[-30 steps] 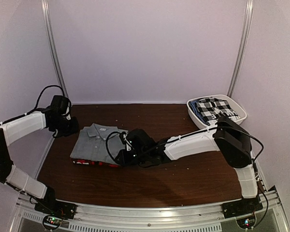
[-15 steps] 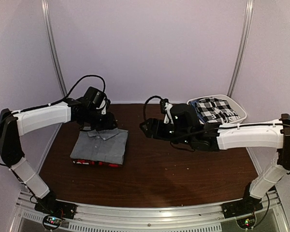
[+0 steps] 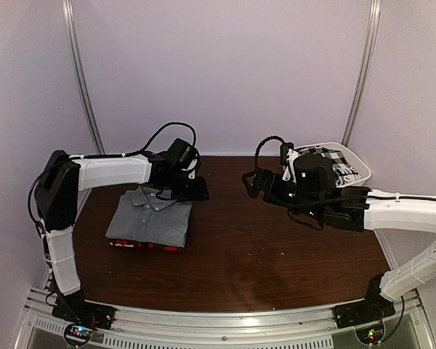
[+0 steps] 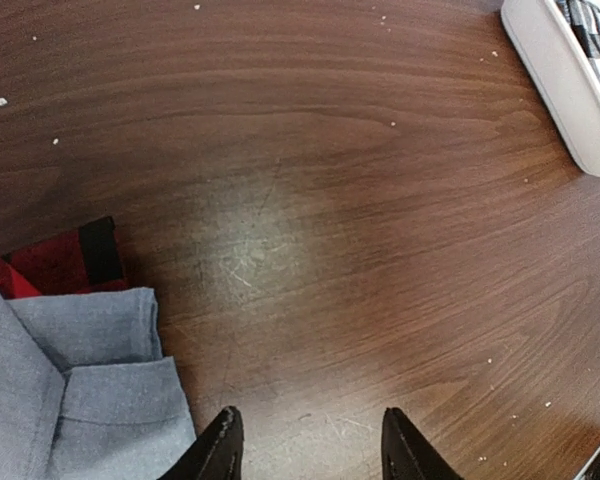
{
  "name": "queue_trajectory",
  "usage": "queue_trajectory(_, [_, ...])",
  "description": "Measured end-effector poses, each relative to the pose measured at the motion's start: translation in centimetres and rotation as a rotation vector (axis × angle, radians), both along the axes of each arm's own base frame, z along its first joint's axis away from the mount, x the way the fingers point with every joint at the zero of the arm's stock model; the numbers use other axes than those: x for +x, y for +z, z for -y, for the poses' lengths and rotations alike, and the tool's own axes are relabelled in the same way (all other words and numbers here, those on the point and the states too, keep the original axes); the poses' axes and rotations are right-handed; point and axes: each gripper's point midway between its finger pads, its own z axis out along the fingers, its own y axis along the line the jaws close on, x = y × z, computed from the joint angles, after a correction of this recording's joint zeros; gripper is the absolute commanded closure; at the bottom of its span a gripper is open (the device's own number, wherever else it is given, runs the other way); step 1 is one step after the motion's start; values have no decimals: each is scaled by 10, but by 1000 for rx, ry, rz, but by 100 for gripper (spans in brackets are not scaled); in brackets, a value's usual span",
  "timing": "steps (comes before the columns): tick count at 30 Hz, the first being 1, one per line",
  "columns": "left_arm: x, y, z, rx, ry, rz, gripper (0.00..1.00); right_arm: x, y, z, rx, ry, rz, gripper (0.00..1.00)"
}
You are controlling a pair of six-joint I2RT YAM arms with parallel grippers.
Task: Fold and stack the long sleeve shirts
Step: Move the square-folded shirt to the corner of the board.
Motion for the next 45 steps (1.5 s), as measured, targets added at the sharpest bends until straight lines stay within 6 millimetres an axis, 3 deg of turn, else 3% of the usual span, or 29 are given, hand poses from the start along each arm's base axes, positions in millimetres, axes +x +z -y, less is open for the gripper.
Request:
queue_trajectory(11, [16,-60,-1,83,83,-65,52,-3,-8,18,-31,-32,-18,0])
queue_trajectory(26, [34,-83,-45,128,239,-67,53,-10,-24,29,-48,-41,-49,0])
queue_trajectory(33, [14,-82,-72,145,249,-78,53,-11,-28,30,-55,-41,-55,0])
queue_trajectory(45, [-28,-76,-151,194,306,-109,53,-8,-32,30,-56,-43,-59,0])
